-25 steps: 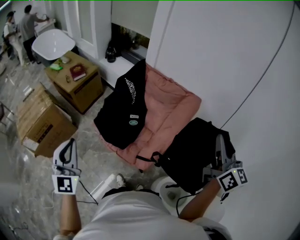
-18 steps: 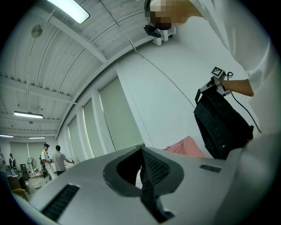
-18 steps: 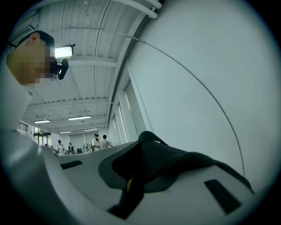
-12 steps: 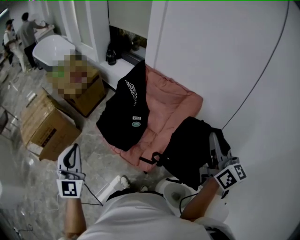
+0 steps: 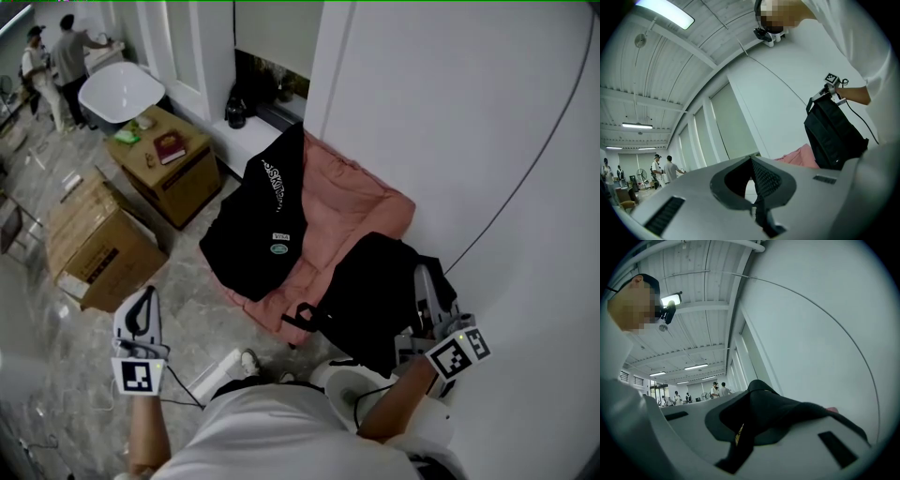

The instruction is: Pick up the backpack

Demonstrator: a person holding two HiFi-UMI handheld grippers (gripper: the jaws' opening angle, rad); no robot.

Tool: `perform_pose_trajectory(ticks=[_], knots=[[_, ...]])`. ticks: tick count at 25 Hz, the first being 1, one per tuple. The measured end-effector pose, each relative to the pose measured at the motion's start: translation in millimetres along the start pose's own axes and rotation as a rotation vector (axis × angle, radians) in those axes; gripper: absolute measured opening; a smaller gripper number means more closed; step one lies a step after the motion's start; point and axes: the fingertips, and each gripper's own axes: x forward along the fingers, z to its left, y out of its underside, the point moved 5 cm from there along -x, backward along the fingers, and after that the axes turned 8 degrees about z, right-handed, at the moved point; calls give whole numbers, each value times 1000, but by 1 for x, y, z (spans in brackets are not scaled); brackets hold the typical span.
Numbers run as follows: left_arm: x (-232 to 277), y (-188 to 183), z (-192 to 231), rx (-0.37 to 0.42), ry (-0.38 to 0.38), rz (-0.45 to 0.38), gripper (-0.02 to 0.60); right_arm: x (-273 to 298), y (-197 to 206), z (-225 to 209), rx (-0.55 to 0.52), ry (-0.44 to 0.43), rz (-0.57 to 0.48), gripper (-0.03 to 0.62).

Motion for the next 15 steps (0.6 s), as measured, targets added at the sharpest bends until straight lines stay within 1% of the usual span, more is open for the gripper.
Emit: perform_pose_trajectory(ticks=[9,15], knots=[[-1,-2,8,9,-18,-10,15,13,0,5,3,-19,14,31],[3,-2,9,6,-15,-5,15,18,4,1,40,-16,24,31]])
